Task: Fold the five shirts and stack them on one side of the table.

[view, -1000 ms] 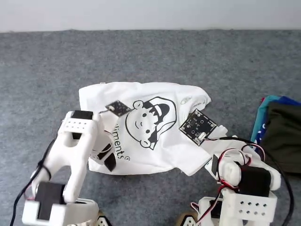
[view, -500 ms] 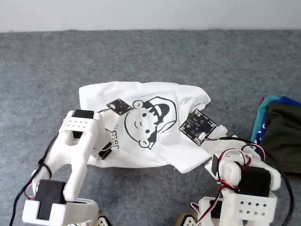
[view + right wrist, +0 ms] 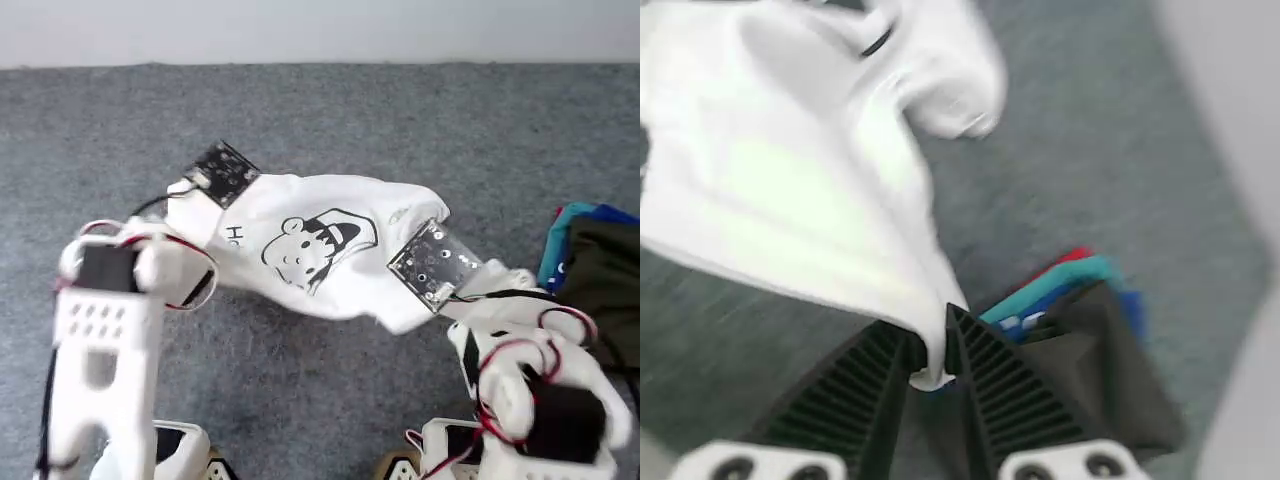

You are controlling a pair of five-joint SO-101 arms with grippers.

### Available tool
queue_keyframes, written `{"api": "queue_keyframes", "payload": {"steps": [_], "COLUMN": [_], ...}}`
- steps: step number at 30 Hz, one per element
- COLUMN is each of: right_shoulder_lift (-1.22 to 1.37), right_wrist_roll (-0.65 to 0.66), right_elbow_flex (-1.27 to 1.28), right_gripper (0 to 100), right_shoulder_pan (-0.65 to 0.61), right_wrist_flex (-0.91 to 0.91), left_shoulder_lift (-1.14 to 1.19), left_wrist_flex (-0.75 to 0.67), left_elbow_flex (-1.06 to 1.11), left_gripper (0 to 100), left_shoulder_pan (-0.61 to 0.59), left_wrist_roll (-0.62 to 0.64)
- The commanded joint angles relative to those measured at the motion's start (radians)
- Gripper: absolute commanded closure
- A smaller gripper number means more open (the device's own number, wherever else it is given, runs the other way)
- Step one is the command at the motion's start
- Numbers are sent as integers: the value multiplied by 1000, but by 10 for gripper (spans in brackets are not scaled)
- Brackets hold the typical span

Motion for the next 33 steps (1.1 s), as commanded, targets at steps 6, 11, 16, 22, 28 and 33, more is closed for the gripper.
{"api": "queue_keyframes", "payload": {"steps": [6,11,16,22,28,33], "right_shoulder_lift": [-1,-1,-2,-2,-12,-10], "right_wrist_roll": [11,34,38,68,72,72], "right_elbow_flex": [-264,-287,-287,-345,-399,-549], "right_gripper": [988,988,988,988,988,988], "right_shoulder_pan": [13,62,136,143,148,148], "right_wrist_flex": [-315,-575,-834,-905,-903,-799], "left_shoulder_lift": [-255,-347,-451,-560,-655,-756], "left_wrist_flex": [-58,-232,-284,-278,-278,-278], "left_elbow_flex": [-170,-188,-222,-245,-246,-259], "left_gripper": [987,987,987,987,987,987], "left_shoulder_pan": [-68,-272,-359,-358,-361,-365], "left_wrist_roll": [3,2,-2,-2,-2,-38]}}
